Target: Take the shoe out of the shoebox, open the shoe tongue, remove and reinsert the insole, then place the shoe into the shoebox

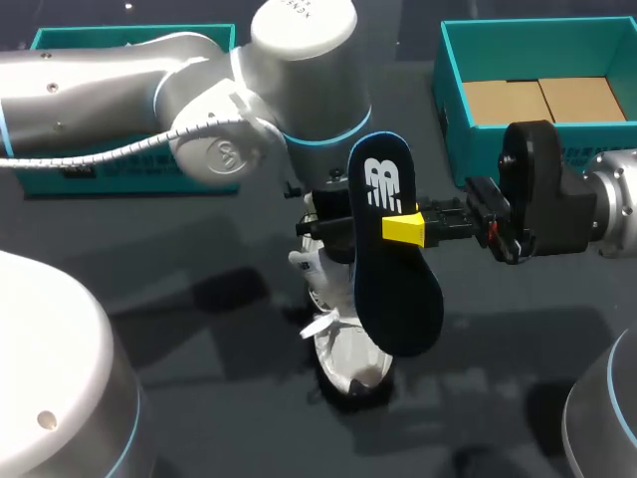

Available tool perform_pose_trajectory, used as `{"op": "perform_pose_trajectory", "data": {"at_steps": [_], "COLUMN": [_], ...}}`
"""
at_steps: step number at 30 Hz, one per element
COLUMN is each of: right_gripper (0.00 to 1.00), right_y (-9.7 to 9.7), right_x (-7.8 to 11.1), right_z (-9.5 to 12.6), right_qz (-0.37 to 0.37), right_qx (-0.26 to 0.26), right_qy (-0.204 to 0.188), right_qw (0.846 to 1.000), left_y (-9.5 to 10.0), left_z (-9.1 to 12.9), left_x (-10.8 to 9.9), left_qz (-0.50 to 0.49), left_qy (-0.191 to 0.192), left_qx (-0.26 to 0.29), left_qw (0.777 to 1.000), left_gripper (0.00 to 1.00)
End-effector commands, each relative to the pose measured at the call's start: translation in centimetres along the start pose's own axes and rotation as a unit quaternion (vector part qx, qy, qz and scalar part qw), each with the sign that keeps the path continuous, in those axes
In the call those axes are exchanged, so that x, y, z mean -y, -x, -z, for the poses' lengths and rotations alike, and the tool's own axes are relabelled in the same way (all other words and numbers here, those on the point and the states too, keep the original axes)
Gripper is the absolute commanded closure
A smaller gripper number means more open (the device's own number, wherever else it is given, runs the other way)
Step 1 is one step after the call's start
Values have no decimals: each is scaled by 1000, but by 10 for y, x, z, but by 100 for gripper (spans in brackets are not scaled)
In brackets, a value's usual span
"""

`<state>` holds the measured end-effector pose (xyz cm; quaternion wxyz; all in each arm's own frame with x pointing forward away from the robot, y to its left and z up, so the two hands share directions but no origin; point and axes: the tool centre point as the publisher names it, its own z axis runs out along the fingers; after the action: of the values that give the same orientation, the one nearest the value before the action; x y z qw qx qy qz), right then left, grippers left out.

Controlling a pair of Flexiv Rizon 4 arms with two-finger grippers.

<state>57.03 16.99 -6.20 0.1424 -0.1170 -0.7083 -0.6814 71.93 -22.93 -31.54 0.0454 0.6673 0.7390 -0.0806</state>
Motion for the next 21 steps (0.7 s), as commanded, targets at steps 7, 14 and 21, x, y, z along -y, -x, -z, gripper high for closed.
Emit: {"op": "perform_pose_trajectory", "data": {"at_steps": [7, 14, 21], "right_gripper": [100, 100, 100], "right_y": [-1, -1, -1], "right_x": [1, 1, 1], "right_z": [-1, -1, -1], "right_qz": [0, 0, 0], "right_qx": [1, 1, 1], "right_qy": [0, 0, 0], "right_qw": [1000, 1000, 1000], "left_y": [3, 3, 4], "left_z": [-15, -24, -34], "left_x": [-2, 1, 2], "left_qz": [-5, -12, -22], "left_qy": [-20, -31, -35], "left_qx": [-18, -27, -41], "left_qw": [1000, 999, 998], "left_gripper": [100, 100, 100]}}
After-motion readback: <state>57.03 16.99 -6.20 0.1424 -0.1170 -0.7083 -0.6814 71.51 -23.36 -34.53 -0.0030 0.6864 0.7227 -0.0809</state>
